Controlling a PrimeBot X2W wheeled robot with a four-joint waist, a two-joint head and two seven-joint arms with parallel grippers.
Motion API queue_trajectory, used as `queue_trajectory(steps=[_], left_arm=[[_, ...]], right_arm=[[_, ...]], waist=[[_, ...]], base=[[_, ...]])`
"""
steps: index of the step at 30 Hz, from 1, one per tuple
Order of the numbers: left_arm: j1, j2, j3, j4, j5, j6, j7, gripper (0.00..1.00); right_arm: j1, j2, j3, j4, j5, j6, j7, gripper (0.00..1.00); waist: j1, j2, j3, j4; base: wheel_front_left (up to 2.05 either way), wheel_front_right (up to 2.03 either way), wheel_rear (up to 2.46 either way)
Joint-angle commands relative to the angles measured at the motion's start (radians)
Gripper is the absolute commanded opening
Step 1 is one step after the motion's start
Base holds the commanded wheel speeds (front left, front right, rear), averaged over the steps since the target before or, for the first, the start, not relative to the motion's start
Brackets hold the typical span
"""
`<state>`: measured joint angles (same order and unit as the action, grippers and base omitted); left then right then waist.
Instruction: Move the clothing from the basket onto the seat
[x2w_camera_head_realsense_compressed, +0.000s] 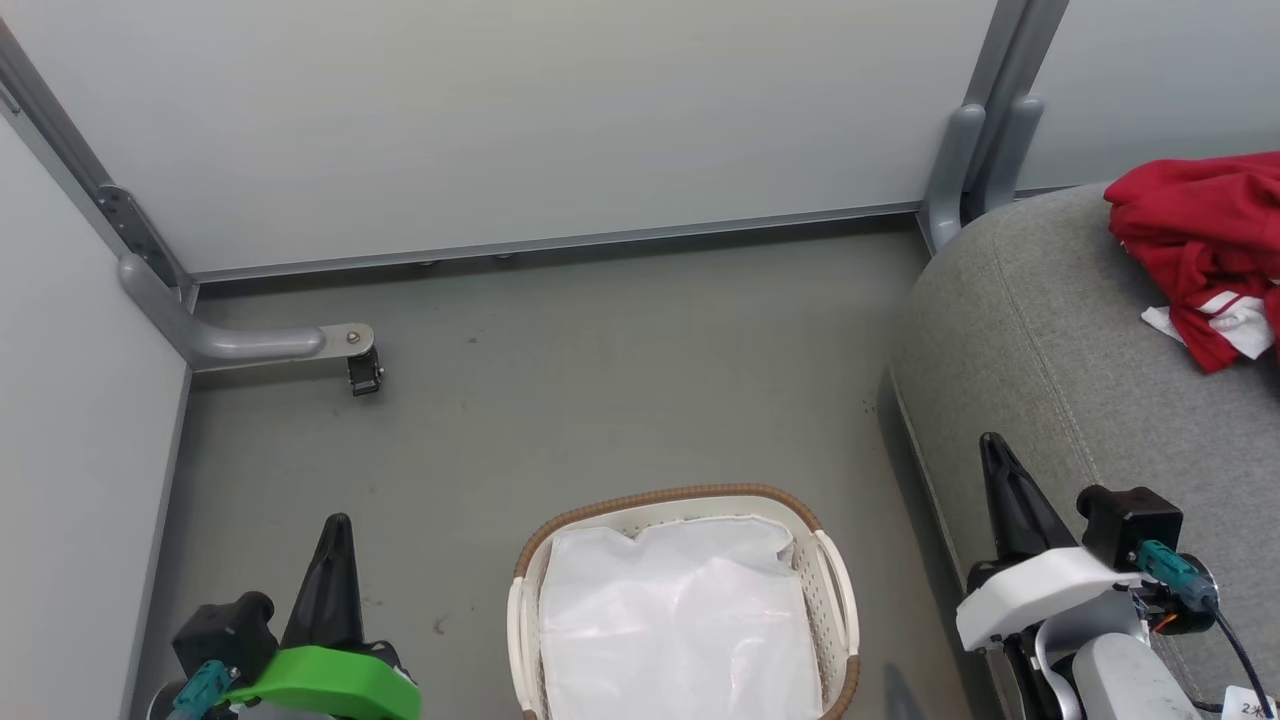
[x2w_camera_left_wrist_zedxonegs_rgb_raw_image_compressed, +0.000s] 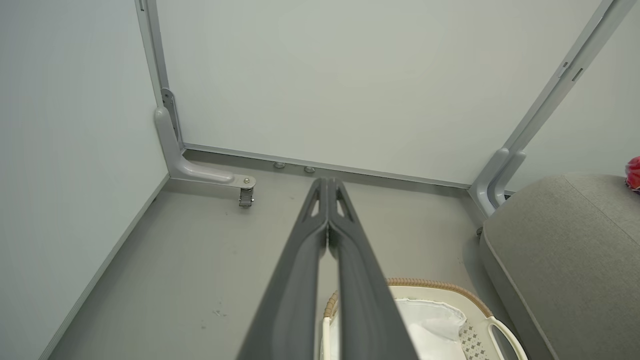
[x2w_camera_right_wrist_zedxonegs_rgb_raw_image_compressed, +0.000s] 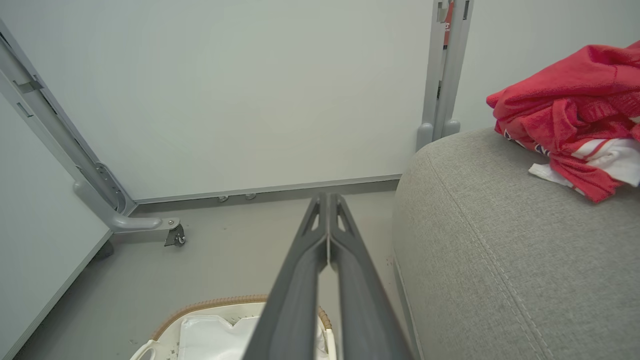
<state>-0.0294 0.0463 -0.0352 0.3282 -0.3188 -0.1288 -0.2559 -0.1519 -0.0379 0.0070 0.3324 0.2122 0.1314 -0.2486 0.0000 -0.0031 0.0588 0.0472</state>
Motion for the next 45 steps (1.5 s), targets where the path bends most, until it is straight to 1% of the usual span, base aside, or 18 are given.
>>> queue_trajectory(steps=[1, 20, 32, 45], left_arm=[[-0.002, 0.004, 0.004, -0.018, -0.047, 0.000, 0.007, 0.00], [-0.025, 0.018, 0.024, -0.031, -0.369, 0.000, 0.083, 0.00], [-0.037, 0.023, 0.037, -0.042, -0.535, -0.001, 0.125, 0.00], [-0.046, 0.026, 0.051, -0.053, -0.689, -0.001, 0.167, 0.00]], right_arm=[[-0.016, -0.003, -0.009, -0.015, 0.049, 0.000, 0.011, 0.00], [0.002, -0.006, -0.034, -0.039, 0.382, 0.000, 0.095, 0.00], [0.009, -0.008, -0.049, -0.048, 0.557, 0.000, 0.141, 0.00], [0.016, -0.009, -0.064, -0.057, 0.722, -0.001, 0.185, 0.00]], waist=[[0.0000, 0.0001, -0.001, -0.001], [0.0000, 0.0006, -0.009, -0.008], [0.0000, 0.0008, -0.015, -0.012], [0.0000, 0.0012, -0.020, -0.017]], base=[[0.00, 0.00, 0.00], [0.00, 0.00, 0.00], [0.00, 0.00, 0.00], [0.00, 0.00, 0.00]])
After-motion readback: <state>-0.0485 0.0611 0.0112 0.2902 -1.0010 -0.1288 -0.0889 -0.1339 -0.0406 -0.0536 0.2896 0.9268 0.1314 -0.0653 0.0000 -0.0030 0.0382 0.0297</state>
